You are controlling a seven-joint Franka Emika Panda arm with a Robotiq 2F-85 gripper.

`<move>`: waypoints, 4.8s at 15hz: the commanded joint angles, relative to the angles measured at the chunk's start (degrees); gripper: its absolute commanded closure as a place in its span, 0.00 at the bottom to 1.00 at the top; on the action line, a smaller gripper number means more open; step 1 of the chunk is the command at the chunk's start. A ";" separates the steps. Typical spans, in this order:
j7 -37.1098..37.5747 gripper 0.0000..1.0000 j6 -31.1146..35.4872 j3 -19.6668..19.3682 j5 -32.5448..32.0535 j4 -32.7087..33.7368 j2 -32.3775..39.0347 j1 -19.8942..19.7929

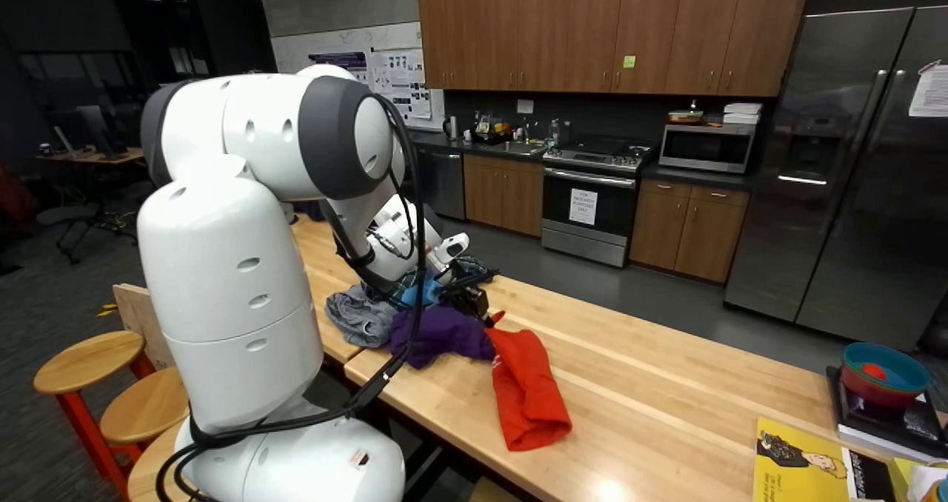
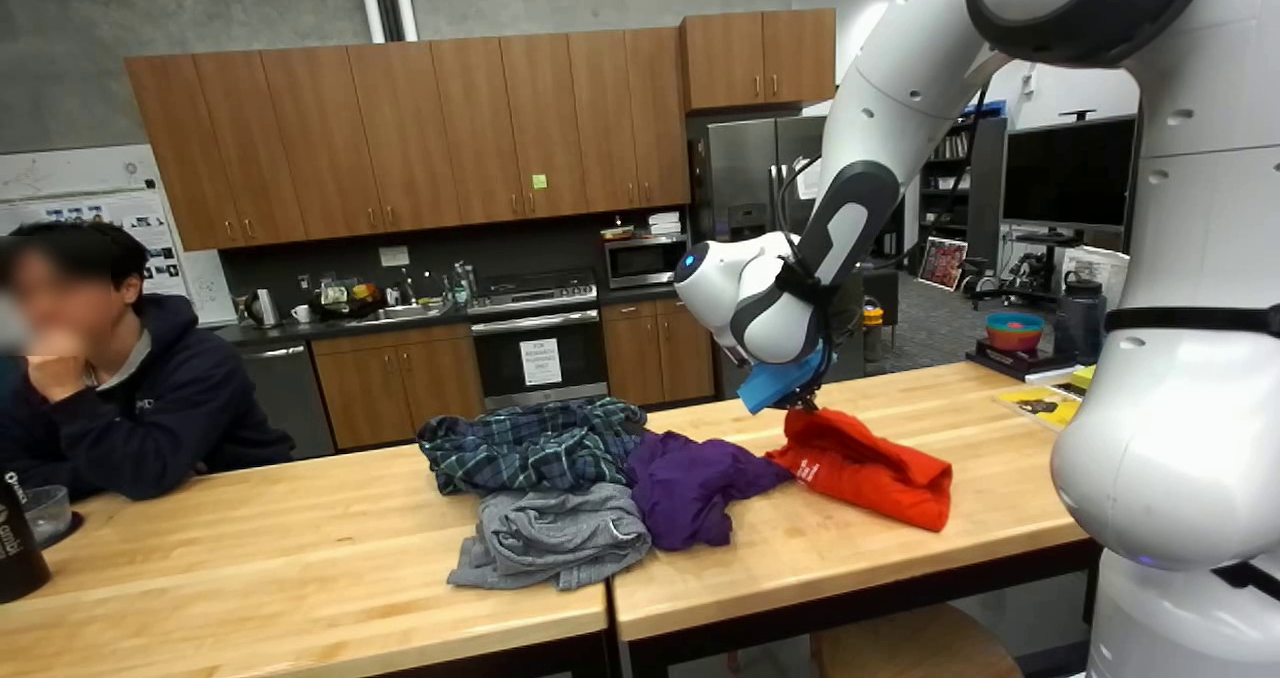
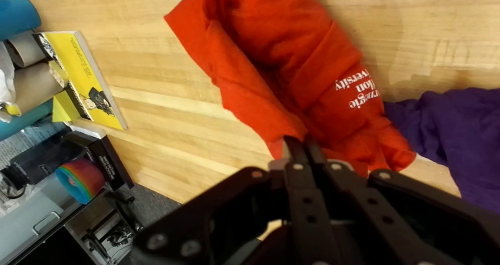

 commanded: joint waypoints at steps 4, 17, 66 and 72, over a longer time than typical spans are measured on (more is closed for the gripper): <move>-0.80 0.48 -1.77 0.06 0.33 0.04 -0.84 0.43; -24.15 0.00 12.71 -5.49 12.77 -1.42 -4.63 -4.99; -87.27 0.98 5.80 -12.78 37.84 9.59 13.79 -13.68; -87.36 1.00 6.07 -12.61 37.91 9.36 13.28 -13.65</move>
